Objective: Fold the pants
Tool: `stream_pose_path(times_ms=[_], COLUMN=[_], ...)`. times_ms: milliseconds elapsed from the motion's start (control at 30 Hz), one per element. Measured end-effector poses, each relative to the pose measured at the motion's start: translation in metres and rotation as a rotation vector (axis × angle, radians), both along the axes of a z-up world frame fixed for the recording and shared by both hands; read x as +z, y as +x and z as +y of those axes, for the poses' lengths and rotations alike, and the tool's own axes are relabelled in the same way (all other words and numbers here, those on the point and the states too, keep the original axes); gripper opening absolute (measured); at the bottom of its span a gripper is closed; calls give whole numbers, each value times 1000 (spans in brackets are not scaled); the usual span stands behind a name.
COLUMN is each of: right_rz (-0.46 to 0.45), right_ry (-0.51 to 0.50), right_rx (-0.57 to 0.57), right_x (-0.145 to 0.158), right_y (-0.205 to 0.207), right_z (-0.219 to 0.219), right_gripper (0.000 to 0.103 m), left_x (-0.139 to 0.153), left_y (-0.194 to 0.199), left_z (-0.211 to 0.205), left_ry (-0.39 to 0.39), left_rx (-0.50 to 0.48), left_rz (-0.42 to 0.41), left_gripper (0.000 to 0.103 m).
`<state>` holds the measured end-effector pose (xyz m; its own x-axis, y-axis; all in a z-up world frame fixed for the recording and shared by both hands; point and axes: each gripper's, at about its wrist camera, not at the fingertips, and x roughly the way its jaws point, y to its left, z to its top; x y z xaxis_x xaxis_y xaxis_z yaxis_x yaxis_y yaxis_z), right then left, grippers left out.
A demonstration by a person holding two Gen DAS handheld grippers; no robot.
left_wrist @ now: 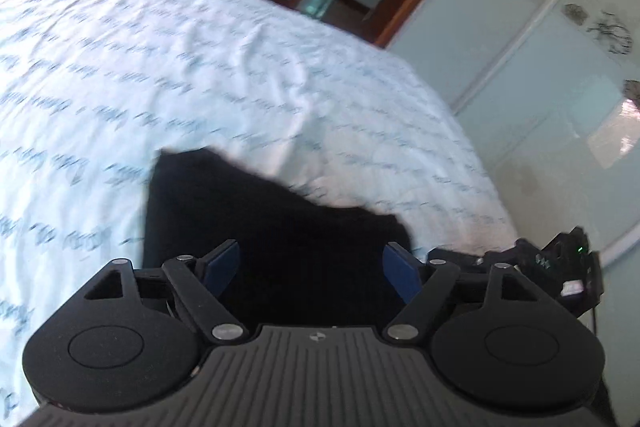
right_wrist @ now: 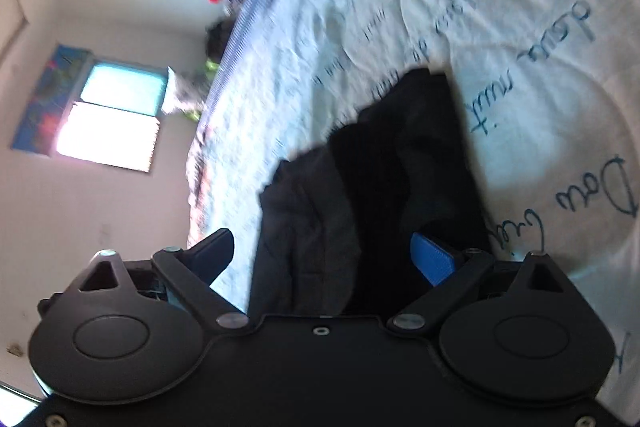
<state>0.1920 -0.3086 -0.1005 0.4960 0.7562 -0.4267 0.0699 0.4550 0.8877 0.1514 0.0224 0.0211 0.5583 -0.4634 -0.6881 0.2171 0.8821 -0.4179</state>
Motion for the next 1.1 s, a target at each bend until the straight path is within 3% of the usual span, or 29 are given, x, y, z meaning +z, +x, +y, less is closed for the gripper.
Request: stream_pose_path(times_ms=[133,233,300,333,367,400,500,600,700,833,900,933,967,1033,1100], right_rz=[8,5,1,-14,-36,-43,-105,-167,-180,-91,-75,-68,-65,-79,-174], right_ry=[-30,-68,-120,-155,-193,-223,-264,-232,-247,-319,-236,-213,-214,-253,-312], right_rx=[58,82,92,98,104,114,134,117,82,40,0,-8,-9,-42,-92], right_x=[6,12,11,12,13,13,24,49,60,17,0,-1,2,17,46], right_y=[7,4,3,2,1,0,-2,-3,-4,-4,-8,-10,-11,-16,-26], right_z=[12,20,27,31,36,39,44,33,13,-7,-16,-19,-19,-20,-16], right_gripper=[97,97,91,70,17,15,14,14,14,14,14,17,27,34,36], left_x=[-11,-20,-29,-34,-38,-40,-38,-27,-20,-39,-58,-65,-68,-58,-38], left_y=[-5,-8,-7,-6,-8,-9,-11,-14,-19,-21,-21,-20,-21,-20,-18], left_z=[21,34,38,38,37,35,29,27,22,0,-12,-16,-15,-12,-4], left_ry=[75,80,77,84,101,121,154,149,126,108,182,211,202,194,164], left_rx=[20,22,23,19,15,10,-11,-30,-42,-120,-126,-120,-116,-116,-80], left_rz=[0,7,30,39,42,45,34,0,-25,10,35,51,50,50,14], left_gripper=[80,80,80,80,80,80,80,81,91,93,94,95,95,88,86])
